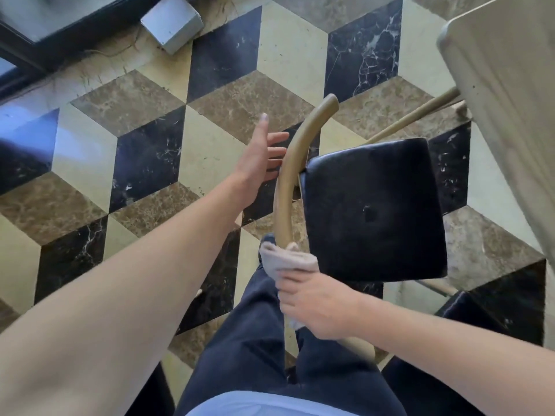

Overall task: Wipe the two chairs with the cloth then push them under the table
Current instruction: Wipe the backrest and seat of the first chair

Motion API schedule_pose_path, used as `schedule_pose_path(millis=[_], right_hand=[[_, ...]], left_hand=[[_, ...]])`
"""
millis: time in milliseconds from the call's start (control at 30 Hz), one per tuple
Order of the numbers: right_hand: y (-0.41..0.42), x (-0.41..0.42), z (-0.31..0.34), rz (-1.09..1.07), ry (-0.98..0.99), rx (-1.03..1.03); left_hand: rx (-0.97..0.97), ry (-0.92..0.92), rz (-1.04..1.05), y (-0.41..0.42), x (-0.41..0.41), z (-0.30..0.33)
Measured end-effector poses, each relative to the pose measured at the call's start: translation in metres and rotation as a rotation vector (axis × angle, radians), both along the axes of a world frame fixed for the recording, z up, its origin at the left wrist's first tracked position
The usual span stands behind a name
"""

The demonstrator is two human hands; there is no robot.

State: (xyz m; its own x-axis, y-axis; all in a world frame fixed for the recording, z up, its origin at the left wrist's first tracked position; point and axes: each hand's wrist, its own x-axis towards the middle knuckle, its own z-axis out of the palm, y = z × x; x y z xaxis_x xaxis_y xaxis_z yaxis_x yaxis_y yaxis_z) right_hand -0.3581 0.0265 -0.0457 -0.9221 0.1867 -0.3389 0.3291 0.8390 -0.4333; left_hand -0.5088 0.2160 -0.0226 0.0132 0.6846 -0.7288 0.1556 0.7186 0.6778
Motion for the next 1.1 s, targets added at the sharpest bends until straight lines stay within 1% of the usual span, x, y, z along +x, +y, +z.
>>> schedule_pose_path(millis=[100,167,233,300,367,433,567,633,700,800,867,967,1033,1100], right_hand=[[-0.018,0.035,-0.007,0.16,0.005,-0.03],[-0.012,0.05,-0.007,0.252,0.034,-0.036],[0.0,0.051,-0.006,0.298,0.07,-0.036],[0.014,0.042,-0.005,0.3,0.118,0.002],[0.029,0.028,-0.003,0.239,0.144,0.057],[0.049,0.009,-0.002,0.112,0.142,0.115],[0.087,-0.025,-0.006,-0.212,0.028,0.271],[0.089,-0.036,-0.008,-0.297,0.027,0.285],[0.077,-0.037,-0.008,-0.288,0.046,0.255],[0.043,-0.02,-0.006,-0.172,0.074,0.208],[0.008,-0.002,-0.008,-0.092,0.108,0.166],[-0.055,0.034,-0.019,0.003,0.13,0.006],[-0.09,0.067,-0.029,0.003,0.094,-0.067],[-0.115,0.101,-0.034,-0.09,0.088,-0.111]], left_hand=[[-0.065,-0.169,0.189,0.002,-0.01,0.0],[-0.071,-0.241,0.228,0.0,-0.012,0.003],[-0.071,-0.232,0.222,-0.004,-0.01,0.005],[-0.056,-0.208,0.195,-0.005,-0.008,0.006],[-0.057,-0.167,0.142,-0.006,-0.007,0.007],[-0.041,-0.108,0.063,-0.005,-0.005,0.009],[0.035,-0.019,-0.063,-0.008,0.005,0.006],[0.08,-0.011,-0.118,-0.014,0.01,0.003],[0.133,0.033,-0.158,-0.023,0.016,0.003],[0.234,0.131,-0.223,-0.03,0.026,-0.001],[0.265,0.197,-0.264,-0.035,0.032,-0.004],[0.306,0.248,-0.275,-0.043,0.044,-0.009],[0.33,0.28,-0.267,-0.045,0.05,-0.012],[0.329,0.311,-0.258,-0.044,0.052,-0.014]])
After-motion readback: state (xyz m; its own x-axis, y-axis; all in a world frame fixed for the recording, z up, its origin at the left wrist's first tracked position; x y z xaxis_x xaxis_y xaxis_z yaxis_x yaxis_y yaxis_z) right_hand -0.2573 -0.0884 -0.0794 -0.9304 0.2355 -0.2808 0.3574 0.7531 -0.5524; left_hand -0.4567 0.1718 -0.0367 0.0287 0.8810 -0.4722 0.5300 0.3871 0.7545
